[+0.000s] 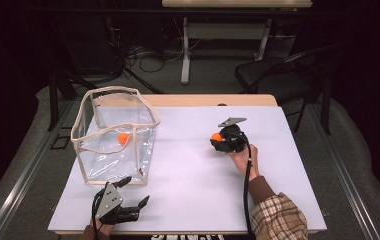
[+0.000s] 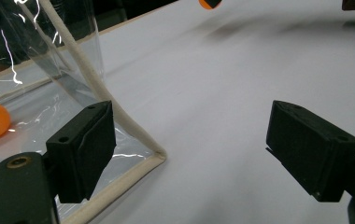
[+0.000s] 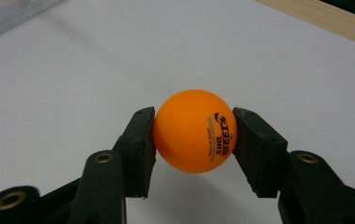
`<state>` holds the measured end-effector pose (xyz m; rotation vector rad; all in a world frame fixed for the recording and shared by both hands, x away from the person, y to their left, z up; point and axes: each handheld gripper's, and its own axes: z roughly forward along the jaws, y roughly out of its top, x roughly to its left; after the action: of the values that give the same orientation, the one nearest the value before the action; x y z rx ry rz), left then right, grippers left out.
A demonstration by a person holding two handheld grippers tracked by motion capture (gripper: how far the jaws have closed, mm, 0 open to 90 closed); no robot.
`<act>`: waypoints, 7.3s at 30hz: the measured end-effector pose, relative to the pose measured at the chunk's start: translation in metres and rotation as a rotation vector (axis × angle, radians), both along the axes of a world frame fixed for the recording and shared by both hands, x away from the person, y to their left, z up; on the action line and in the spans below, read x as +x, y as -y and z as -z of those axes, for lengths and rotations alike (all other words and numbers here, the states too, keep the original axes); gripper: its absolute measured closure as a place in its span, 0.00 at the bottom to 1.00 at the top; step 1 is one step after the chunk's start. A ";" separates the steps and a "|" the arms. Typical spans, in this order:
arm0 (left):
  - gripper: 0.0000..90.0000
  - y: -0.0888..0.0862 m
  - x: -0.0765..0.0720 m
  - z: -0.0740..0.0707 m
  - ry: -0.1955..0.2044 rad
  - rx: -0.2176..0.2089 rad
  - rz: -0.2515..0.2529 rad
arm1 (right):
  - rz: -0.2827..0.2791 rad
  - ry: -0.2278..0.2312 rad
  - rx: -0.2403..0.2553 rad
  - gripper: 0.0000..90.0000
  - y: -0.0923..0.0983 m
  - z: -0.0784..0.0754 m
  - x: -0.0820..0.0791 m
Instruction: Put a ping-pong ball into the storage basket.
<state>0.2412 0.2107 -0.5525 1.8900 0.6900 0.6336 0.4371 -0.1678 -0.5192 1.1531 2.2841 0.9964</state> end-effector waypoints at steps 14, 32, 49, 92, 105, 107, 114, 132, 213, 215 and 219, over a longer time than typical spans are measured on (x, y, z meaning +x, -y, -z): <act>0.18 0.001 0.002 0.000 -0.003 0.000 0.008 | -0.038 0.031 0.016 0.57 -0.009 -0.018 -0.003; 0.18 -0.001 -0.001 -0.001 0.001 -0.003 -0.006 | -0.075 0.077 0.024 0.57 -0.017 -0.044 -0.012; 0.18 -0.001 -0.002 -0.001 0.002 0.000 -0.016 | -0.093 0.107 0.034 0.57 -0.018 -0.062 -0.015; 0.18 0.000 0.000 -0.001 0.002 -0.001 -0.008 | -0.206 0.155 0.030 0.57 -0.067 -0.097 -0.009; 0.18 -0.001 0.000 -0.001 0.003 0.001 -0.008 | -0.231 0.156 0.027 0.57 -0.081 -0.098 -0.004; 0.18 0.000 0.000 -0.001 0.003 0.001 -0.008 | -0.234 0.156 0.028 0.57 -0.082 -0.098 -0.004; 0.18 0.000 0.000 -0.001 0.003 0.000 -0.008 | -0.244 0.158 0.038 0.57 -0.089 -0.103 -0.002; 0.18 -0.001 0.000 -0.001 0.002 -0.002 -0.009 | -0.274 0.177 0.042 0.57 -0.102 -0.117 0.001; 0.18 -0.001 0.000 -0.001 0.004 -0.002 -0.008 | -0.376 0.208 0.039 0.57 -0.165 -0.152 0.014; 0.18 -0.001 0.000 -0.001 0.003 -0.005 -0.007 | -0.377 0.207 0.041 0.57 -0.166 -0.152 0.014; 0.18 -0.001 -0.001 -0.001 0.004 -0.004 -0.008 | -0.380 0.210 0.040 0.57 -0.168 -0.153 0.014</act>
<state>0.2406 0.2116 -0.5515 1.8832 0.6960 0.6403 0.4511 0.0001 -0.3663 0.6015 2.3638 1.2389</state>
